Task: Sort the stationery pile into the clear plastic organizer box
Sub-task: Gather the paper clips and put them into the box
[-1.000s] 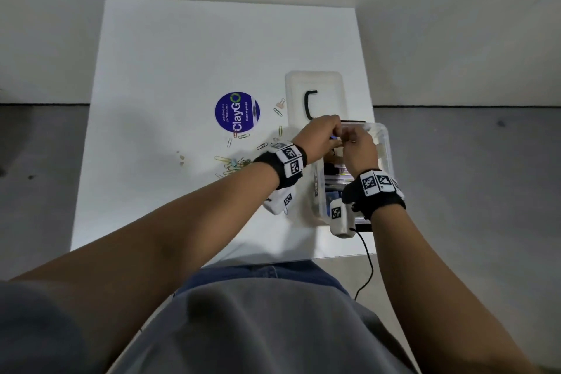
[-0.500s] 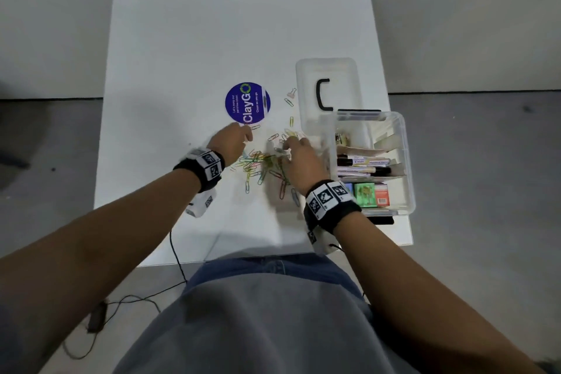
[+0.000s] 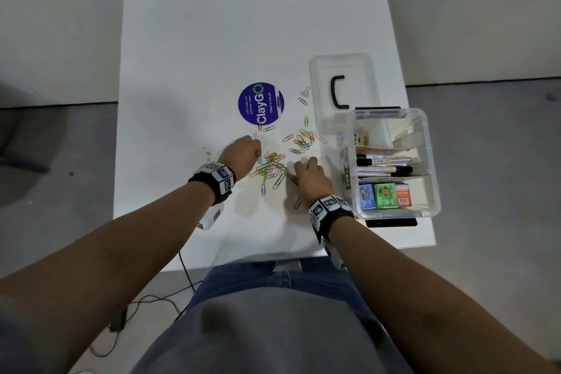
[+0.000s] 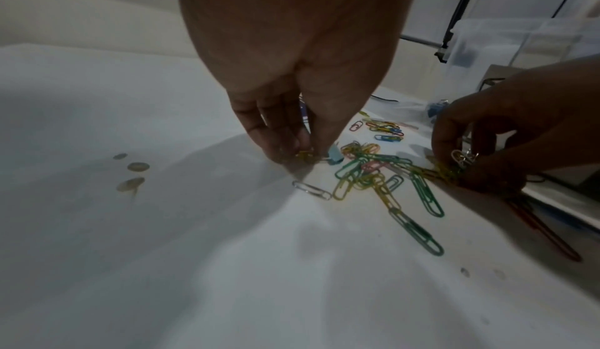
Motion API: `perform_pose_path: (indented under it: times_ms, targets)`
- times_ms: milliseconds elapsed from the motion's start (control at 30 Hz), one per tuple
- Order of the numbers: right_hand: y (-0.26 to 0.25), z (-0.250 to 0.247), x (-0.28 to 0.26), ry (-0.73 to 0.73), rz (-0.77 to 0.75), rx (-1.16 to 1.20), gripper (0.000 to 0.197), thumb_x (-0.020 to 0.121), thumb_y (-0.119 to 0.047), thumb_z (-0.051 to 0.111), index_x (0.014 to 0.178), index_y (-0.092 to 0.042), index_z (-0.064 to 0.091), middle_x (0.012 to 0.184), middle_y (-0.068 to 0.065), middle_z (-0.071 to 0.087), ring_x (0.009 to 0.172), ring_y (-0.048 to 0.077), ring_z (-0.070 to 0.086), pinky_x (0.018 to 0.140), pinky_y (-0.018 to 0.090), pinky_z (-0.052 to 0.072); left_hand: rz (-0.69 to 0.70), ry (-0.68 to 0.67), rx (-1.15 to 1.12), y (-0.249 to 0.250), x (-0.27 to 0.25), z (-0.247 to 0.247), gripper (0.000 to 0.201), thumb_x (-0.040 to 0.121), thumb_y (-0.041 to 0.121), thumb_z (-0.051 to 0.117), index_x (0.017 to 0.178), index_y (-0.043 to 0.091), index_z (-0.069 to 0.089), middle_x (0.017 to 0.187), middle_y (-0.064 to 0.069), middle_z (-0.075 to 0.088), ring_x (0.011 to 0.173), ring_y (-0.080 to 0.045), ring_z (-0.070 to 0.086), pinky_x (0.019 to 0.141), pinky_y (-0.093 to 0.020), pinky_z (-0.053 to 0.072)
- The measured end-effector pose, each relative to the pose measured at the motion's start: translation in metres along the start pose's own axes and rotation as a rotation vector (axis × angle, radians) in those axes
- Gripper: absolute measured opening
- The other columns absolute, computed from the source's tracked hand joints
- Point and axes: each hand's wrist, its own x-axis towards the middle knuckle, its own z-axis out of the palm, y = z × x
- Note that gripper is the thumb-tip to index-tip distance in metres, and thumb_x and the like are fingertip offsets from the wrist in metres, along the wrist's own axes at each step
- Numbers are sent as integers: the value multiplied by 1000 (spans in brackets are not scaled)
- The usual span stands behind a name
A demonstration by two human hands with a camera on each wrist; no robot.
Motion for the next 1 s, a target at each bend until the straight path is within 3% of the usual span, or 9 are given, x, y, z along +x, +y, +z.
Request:
perform_pose_path:
  times_ms: [100,233,400,567,633,733,867,967,1000]
  targets:
    - [3,-2,0,47,12,26,40,90,3,45,128,-5,43,130,19,39,109,36,53,76,42,49,22,48,-47,1,-1,-3,11,93,12,54,101,10,60,105,-9,65,95,-27,61,77,-36,49]
    - [5,-7,4,64,38,135,41,86,7,47,126,-2,47,129,18,44,107,37,58,86,41,50,93,122,-221,23,-1,-25,11,94,20,57,100,11,57,96,-5,72,87,-25,65,72,-35,51]
    - [5,-10,4,138,59,293,28,86,6,45,110,-2,58,115,17,55,99,36,61,79,34,47,339,209,-501,120,10,-74,11,93,18,59,102,13,61,96,5,69,86,-6,62,74,-11,46]
    - [-1,-26,-6,193,17,428,25,84,8,48,103,1,61,111,20,62,98,35,61,81,38,50,501,124,-387,194,34,-83,12,92,18,57,100,13,65,95,0,71,85,-14,65,78,-33,54]
    - [-1,-35,-14,207,-17,460,23,84,9,46,100,3,61,108,21,63,97,35,61,79,36,48,526,70,-284,199,42,-84,15,93,20,57,104,14,65,99,-1,71,87,-16,65,80,-35,54]
    - [4,-49,-22,252,-85,491,21,85,3,51,100,1,65,107,17,65,97,31,61,76,29,44,469,144,-356,182,56,-92,16,94,21,55,104,14,66,100,-1,70,89,-15,64,80,-31,52]
    - [18,-68,-35,344,-197,584,10,86,-4,62,92,-6,70,100,10,68,89,23,65,80,27,51,228,222,-341,125,93,-95,20,94,17,51,109,15,64,108,-7,67,98,-23,63,86,-34,51]
    - [32,-93,-45,435,-229,607,7,88,-10,65,93,-8,69,98,5,67,79,12,60,70,7,42,87,142,-193,96,120,-77,32,95,14,49,126,10,57,129,-15,56,117,-31,55,98,-36,42]
    - [38,-102,-48,471,-226,632,8,88,-13,65,94,-9,69,99,4,67,78,10,59,71,7,44,69,92,-152,94,126,-71,37,95,13,49,132,8,53,135,-17,50,123,-33,50,102,-37,40]
